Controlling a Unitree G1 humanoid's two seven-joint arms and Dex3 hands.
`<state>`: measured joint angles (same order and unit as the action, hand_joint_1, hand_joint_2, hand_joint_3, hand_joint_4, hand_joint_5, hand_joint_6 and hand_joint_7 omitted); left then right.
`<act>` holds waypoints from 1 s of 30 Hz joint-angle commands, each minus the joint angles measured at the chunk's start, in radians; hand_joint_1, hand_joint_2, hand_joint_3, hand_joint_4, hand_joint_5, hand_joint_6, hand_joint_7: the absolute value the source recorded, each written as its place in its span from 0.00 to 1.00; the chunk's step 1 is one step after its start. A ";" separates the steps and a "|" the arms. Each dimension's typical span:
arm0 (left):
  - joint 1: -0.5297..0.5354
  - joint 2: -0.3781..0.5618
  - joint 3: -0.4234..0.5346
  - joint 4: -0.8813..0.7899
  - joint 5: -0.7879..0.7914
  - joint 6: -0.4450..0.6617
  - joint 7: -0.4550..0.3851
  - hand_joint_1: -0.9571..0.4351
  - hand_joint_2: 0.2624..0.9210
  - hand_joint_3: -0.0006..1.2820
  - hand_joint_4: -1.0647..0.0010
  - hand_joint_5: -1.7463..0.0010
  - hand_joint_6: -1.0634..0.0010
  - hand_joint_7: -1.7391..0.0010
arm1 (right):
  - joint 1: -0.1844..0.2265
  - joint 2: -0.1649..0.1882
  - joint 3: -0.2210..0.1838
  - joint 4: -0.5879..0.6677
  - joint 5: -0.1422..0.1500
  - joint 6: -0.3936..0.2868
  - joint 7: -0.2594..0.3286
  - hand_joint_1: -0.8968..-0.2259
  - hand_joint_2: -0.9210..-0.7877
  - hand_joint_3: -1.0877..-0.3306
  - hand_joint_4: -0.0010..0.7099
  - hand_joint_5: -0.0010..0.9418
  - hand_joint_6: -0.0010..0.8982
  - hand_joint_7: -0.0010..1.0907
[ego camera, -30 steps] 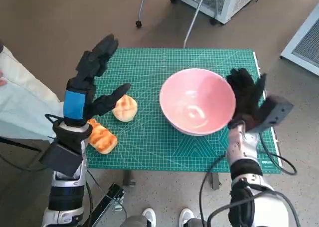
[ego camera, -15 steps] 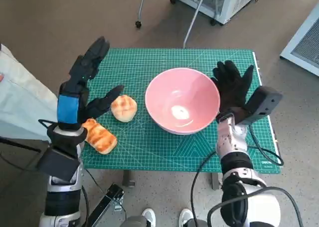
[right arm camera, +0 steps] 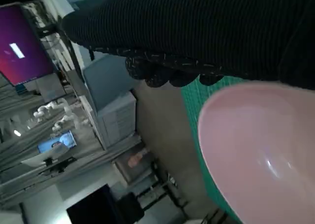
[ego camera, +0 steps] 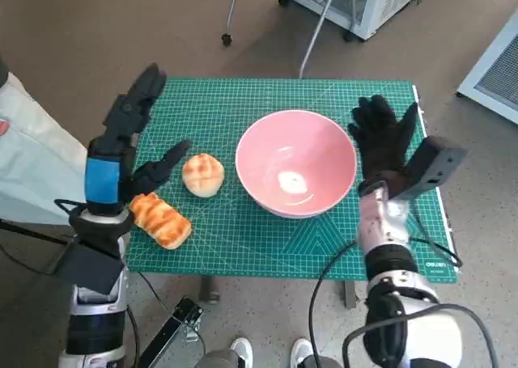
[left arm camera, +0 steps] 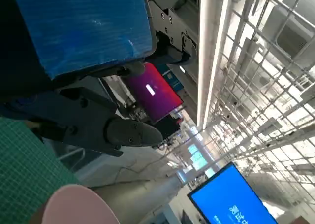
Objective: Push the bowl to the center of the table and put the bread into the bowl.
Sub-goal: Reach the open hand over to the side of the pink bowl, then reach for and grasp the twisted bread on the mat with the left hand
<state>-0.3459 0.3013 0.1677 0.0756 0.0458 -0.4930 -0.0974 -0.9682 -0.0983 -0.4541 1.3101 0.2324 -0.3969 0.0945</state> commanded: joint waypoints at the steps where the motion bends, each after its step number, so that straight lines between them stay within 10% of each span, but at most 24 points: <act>1: 0.002 0.062 0.023 0.026 0.013 -0.030 -0.018 0.43 1.00 0.15 0.61 1.00 0.62 0.95 | -0.008 -0.026 0.044 -0.009 -0.050 -0.045 -0.023 0.54 0.00 0.31 0.19 0.01 0.00 0.48; 6: -0.015 0.171 0.043 0.072 0.025 -0.062 -0.067 0.42 1.00 0.16 0.62 1.00 0.62 0.96 | -0.005 -0.054 0.134 -0.055 -0.145 -0.173 -0.022 0.52 0.00 0.31 0.26 0.03 0.03 0.50; 12: -0.049 0.329 0.035 0.138 0.041 -0.092 -0.177 0.41 1.00 0.15 0.68 1.00 0.62 0.97 | 0.016 -0.084 0.218 -0.155 -0.188 -0.352 0.103 0.44 0.00 0.36 0.32 0.03 0.04 0.59; 20: -0.082 0.522 -0.016 0.139 0.017 -0.044 -0.405 0.45 0.99 0.05 0.81 1.00 0.68 0.99 | 0.055 -0.088 0.287 -0.340 -0.133 -0.485 0.286 0.38 0.00 0.39 0.35 0.02 0.00 0.61; 30: -0.123 0.675 -0.102 0.057 0.070 0.108 -0.632 0.59 0.90 0.00 0.94 1.00 0.77 1.00 | 0.111 -0.086 0.340 -0.542 -0.062 -0.463 0.389 0.36 0.00 0.38 0.33 0.01 0.00 0.60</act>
<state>-0.4479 0.9376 0.0961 0.1666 0.0857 -0.4197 -0.6825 -0.8970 -0.1840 -0.1281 0.8030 0.1546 -0.8854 0.4569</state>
